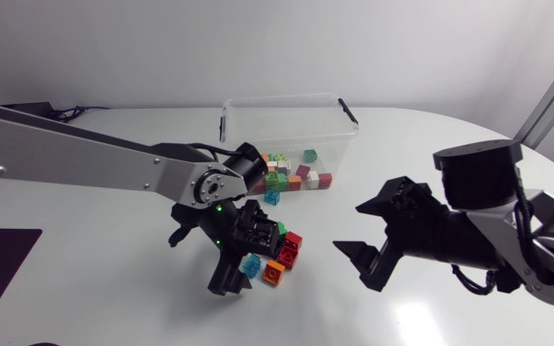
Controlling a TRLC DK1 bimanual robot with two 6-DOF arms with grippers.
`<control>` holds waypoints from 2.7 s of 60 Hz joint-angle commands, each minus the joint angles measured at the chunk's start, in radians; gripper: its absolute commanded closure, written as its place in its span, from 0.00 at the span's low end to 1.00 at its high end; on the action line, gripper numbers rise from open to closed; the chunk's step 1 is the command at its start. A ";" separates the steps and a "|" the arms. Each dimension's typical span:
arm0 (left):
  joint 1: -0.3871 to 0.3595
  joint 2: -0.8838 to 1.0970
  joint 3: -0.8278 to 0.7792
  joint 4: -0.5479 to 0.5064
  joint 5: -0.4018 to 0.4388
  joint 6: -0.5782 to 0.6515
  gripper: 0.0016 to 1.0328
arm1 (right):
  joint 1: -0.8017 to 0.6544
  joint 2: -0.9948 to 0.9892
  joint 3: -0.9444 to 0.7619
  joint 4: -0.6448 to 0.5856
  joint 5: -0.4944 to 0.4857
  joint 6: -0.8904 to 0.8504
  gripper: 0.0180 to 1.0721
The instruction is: Place the duplo bricks in the container
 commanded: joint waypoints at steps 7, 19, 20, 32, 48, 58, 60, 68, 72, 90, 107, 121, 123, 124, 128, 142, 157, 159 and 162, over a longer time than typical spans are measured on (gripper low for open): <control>0.013 0.061 0.057 -0.044 -0.005 0.046 0.17 | 0.031 0.061 0.000 -0.002 0.017 -0.034 0.09; 0.017 0.109 0.103 -0.106 -0.007 0.043 0.53 | 0.039 0.144 0.029 0.013 0.017 -0.048 0.09; 0.019 0.110 0.103 -0.106 -0.007 0.043 0.59 | 0.039 0.159 0.032 0.018 0.017 -0.048 0.09; 0.036 0.104 0.112 -0.152 -0.007 0.033 0.72 | 0.042 0.354 0.125 0.053 0.014 -0.034 0.09; 0.091 -0.011 0.072 -0.224 0.026 0.039 0.72 | 0.081 0.510 0.232 0.056 0.014 -0.006 0.09; 0.108 -0.097 0.037 -0.227 0.039 0.036 0.72 | 0.100 0.598 0.290 0.057 0.029 -0.005 0.09; 0.111 -0.120 0.032 -0.228 0.044 0.035 0.72 | 0.102 0.612 0.299 0.060 0.031 -0.006 0.09; 0.129 -0.197 0.032 -0.234 0.068 0.033 0.72 | 0.099 0.678 0.344 0.068 0.037 -0.014 0.11; 0.139 -0.234 0.031 -0.236 0.073 0.030 0.72 | 0.099 0.701 0.361 0.068 0.037 -0.015 0.11; 0.175 -0.324 0.029 -0.240 0.090 0.030 0.72 | 0.088 0.762 0.408 0.070 0.051 -0.026 0.14; 0.182 -0.342 0.086 -0.240 0.104 0.013 0.72 | 0.082 0.788 0.413 0.062 0.051 -0.037 0.31; 0.183 -0.304 0.210 -0.168 0.133 -0.109 0.72 | 0.096 0.813 0.419 0.042 0.048 -0.038 0.73; 0.188 -0.301 0.224 -0.144 0.142 -0.138 0.72 | 0.096 0.811 0.416 0.041 0.048 -0.038 0.73; 0.191 -0.299 0.227 -0.138 0.144 -0.143 0.72 | 0.096 0.807 0.413 0.037 0.048 -0.038 0.74; 0.215 -0.284 0.268 -0.058 0.165 -0.234 0.72 | 0.096 0.787 0.405 0.016 0.046 -0.040 0.75; 0.264 -0.175 0.380 0.114 0.167 -0.442 0.72 | 0.065 0.627 0.398 -0.073 -0.006 -0.032 0.76; 0.287 0.041 0.566 0.171 0.154 -0.589 0.71 | 0.011 0.498 0.459 -0.167 -0.040 0.001 0.76; 0.290 0.063 0.588 0.183 0.147 -0.606 0.71 | 0.004 0.489 0.470 -0.174 -0.043 0.006 0.76; 0.301 0.109 0.641 0.194 0.136 -0.642 0.71 | -0.007 0.471 0.493 -0.185 -0.049 0.017 0.76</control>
